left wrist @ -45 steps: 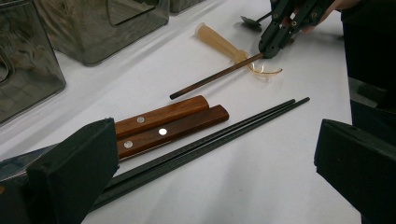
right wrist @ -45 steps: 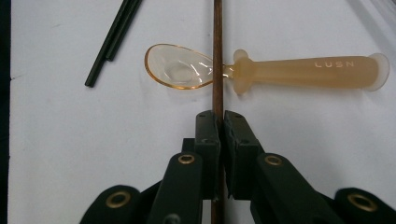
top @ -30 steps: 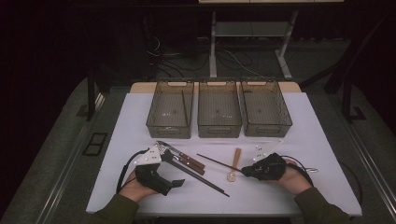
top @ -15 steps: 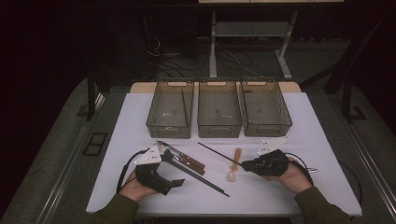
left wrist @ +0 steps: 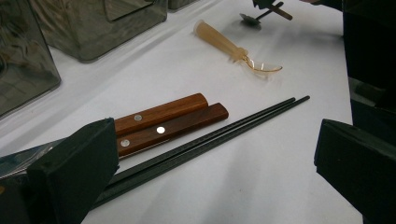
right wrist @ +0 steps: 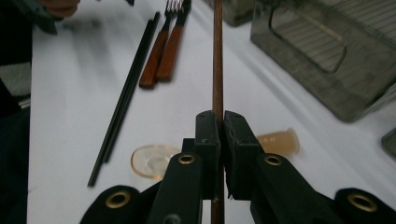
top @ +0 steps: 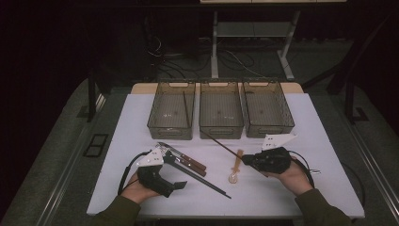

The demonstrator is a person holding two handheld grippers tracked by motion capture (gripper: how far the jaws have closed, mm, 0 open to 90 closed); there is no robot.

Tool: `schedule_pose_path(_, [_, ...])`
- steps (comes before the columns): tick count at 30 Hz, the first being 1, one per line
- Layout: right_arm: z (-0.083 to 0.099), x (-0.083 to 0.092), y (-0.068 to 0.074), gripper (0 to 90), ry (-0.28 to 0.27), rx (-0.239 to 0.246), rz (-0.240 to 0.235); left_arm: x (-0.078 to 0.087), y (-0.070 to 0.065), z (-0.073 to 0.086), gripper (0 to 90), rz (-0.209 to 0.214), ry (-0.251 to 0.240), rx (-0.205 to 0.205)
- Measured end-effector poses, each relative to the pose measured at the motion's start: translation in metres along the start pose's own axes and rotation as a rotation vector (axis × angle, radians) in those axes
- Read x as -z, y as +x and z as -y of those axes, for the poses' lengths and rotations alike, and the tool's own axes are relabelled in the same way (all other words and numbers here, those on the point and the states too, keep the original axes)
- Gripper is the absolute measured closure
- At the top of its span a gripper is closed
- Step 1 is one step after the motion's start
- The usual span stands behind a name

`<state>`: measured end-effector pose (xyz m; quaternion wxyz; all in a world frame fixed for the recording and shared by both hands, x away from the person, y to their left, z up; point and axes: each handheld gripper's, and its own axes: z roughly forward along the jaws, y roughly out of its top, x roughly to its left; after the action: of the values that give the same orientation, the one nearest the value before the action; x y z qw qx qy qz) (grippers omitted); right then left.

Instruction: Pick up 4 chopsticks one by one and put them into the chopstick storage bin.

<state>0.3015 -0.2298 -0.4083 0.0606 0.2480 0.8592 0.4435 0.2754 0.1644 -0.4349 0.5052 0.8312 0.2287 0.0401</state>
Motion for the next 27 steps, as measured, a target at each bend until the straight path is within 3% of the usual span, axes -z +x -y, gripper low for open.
schedule_pose_path(6, [-0.012,-0.003,-0.003,84.7,-0.054,-0.020,0.019,0.000,0.002,0.000,0.0,-0.005,0.000,0.000])
schedule_pose_path(27, [-0.042,-0.027,-0.011,84.7,-0.123,-0.052,0.043,0.001,0.001,0.000,0.0,-0.010,0.002,-0.002])
